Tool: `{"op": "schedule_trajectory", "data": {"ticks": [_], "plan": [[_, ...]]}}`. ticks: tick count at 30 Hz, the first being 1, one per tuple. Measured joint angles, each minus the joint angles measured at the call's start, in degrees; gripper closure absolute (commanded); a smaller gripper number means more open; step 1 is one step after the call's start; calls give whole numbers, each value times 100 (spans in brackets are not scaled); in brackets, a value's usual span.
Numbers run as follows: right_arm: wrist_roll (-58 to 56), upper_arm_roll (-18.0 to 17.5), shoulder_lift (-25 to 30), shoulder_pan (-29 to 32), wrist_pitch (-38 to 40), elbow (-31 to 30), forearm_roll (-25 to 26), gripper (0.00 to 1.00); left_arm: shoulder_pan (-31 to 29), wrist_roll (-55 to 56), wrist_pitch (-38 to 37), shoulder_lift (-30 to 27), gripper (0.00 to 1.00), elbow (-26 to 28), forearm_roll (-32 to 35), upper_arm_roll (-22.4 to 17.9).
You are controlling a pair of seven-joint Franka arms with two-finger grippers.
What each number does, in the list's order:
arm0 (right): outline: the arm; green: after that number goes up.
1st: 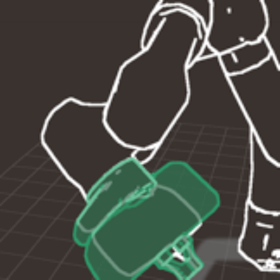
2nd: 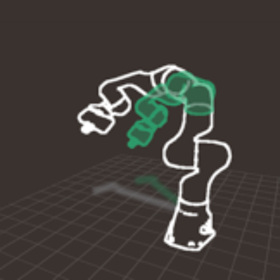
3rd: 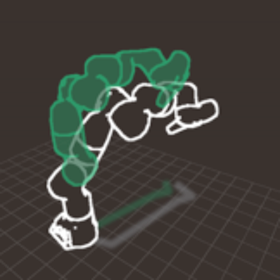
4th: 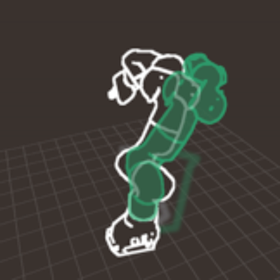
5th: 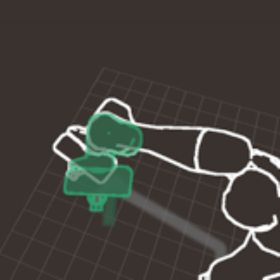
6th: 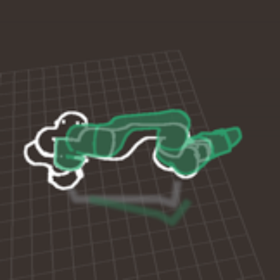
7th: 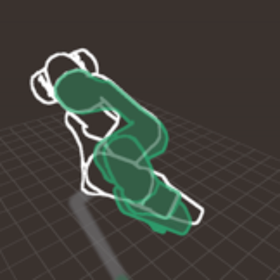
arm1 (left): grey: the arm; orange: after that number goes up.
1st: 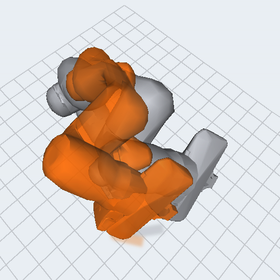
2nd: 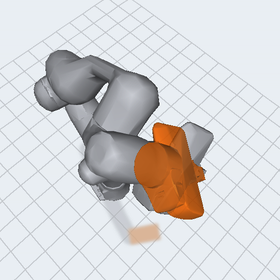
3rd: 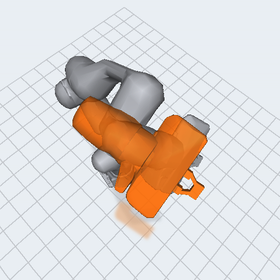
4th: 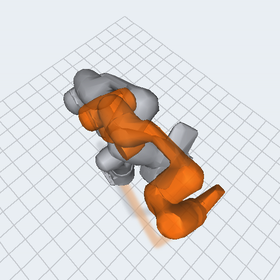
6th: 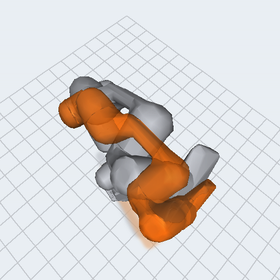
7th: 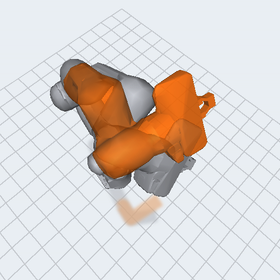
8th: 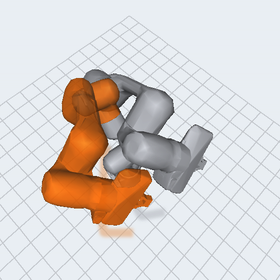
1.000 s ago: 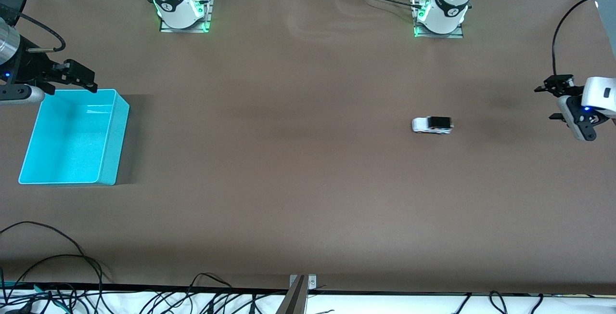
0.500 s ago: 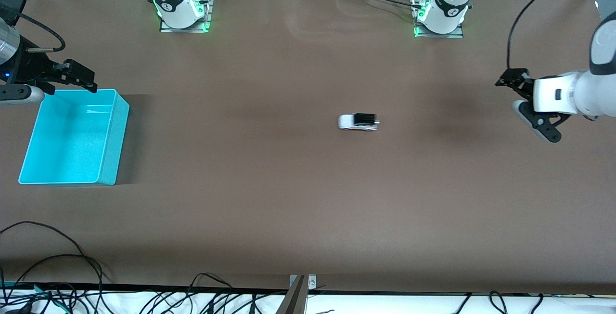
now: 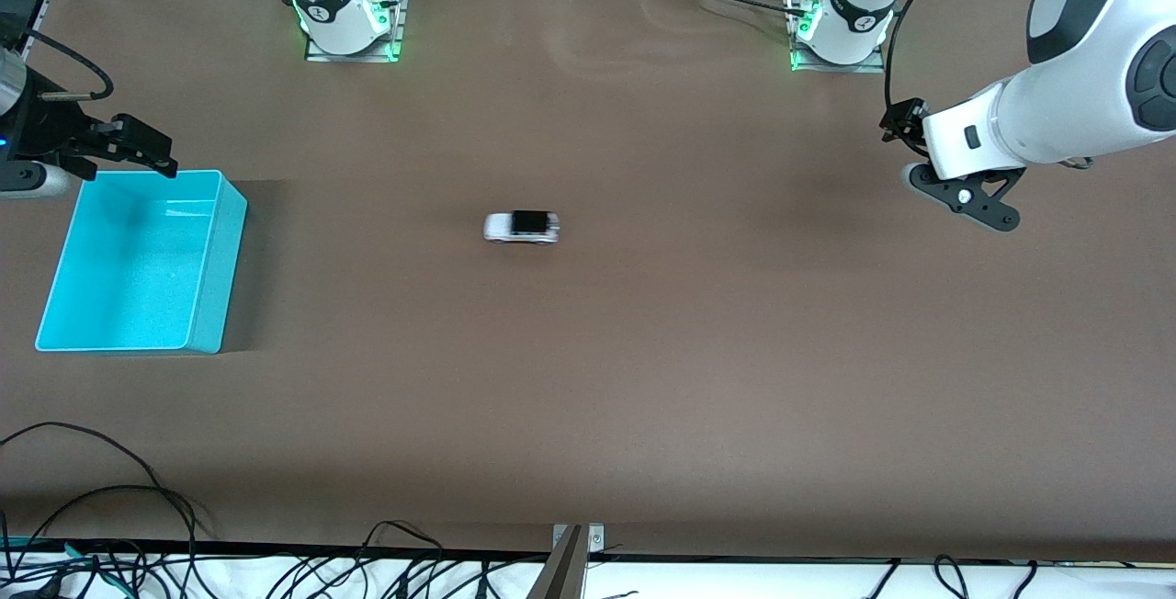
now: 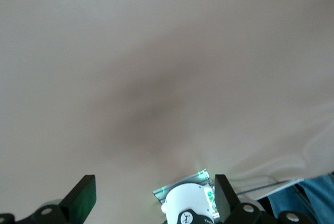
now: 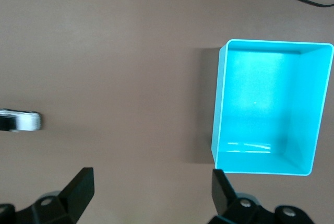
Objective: Wind and store white jeep toy
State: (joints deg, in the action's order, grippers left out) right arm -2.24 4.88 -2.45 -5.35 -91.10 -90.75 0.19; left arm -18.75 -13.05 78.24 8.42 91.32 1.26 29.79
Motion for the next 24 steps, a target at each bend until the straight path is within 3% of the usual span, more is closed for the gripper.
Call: {"op": "schedule_trajectory", "data": {"ticks": [9, 12, 16, 24], "plan": [[-7, -10, -26, -20, 55, -1, -1, 0, 1480, -2, 454, -39, 0, 5, -94, -1911], [-7, -28, -68, -31, 135, -1, -1, 0, 1872, -2, 665, -114, 0, 58, -143, -2342], [-7, -33, -130, -34, 183, -2, -1, 0, 2186, -1, 1023, -331, 0, 306, -145, -2614], [-126, -33, -185, -34, 369, -7, 0, 0, 2280, 44, 1332, -764, 0, 754, -153, -2672]]}}
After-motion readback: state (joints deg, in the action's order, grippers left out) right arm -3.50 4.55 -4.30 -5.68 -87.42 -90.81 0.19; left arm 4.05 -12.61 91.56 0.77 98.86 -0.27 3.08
